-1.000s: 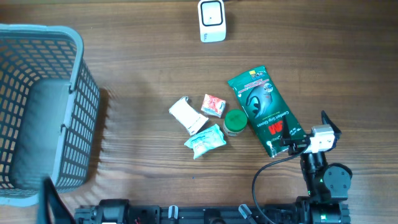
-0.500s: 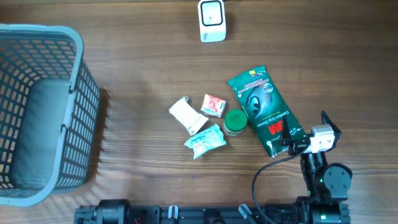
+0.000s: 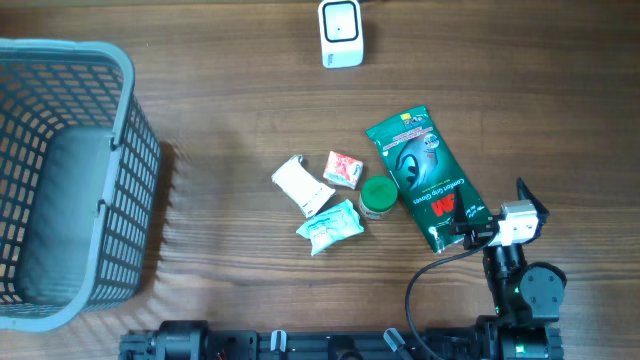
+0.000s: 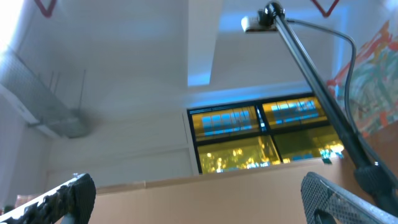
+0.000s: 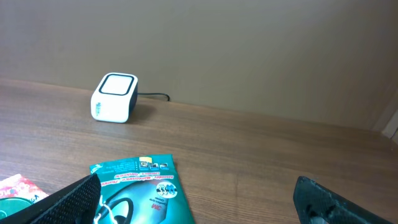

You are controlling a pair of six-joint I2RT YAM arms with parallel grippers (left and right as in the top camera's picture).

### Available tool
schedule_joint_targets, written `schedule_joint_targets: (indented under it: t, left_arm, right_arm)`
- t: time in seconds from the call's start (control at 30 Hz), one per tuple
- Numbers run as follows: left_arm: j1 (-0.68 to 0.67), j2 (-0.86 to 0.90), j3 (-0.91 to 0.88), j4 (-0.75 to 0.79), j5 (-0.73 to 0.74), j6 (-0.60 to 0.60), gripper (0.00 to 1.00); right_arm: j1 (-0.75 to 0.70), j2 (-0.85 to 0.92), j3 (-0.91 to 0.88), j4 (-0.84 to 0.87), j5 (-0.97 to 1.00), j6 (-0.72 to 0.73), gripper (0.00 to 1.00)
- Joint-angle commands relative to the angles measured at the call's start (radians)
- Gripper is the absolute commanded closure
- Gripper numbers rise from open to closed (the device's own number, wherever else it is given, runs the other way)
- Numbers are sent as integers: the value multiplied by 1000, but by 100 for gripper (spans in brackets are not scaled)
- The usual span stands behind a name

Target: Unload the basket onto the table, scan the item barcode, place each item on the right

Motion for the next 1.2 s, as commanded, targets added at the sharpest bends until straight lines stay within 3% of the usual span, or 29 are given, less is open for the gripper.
schedule_joint_targets:
  t: [0.0,0.27,0.37,0.53,0.63,0.73,0.9,1.03,1.17]
  left_arm:
    - [-3,-8,-42,1,-14,-10,0]
    - [-3,-8,-261,-157,-130,-17,0]
    - [-3,-8,-379,-184,-127,-140,0]
    - [-3,-8,-623,-162,-102,-204,0]
    - [-3,-8,-771,-57,-58,-204,0]
    - [-3,-8,-916,75,-55,-204,0]
    - [-3,-8,-1087,180,-56,-204,0]
    - [-3,-8,-1155,175,-68,-204,0]
    - [-3,-8,-1196,144,-68,-204,0]
  right_arm:
    - [4,-7,-1,5,6,-5,0]
    - [4,-7,-1,5,-4,-1,0]
    - [4,-7,-1,7,-21,9,0]
    - [4,-7,-1,40,-338,437,0]
    - [4,-7,-1,60,-626,694,0]
    - [4,-7,23,178,-901,753,0]
    - [4,8,222,-43,-877,628,0]
    - [4,115,520,-537,-607,375,1]
    - [4,285,739,-815,-411,362,0]
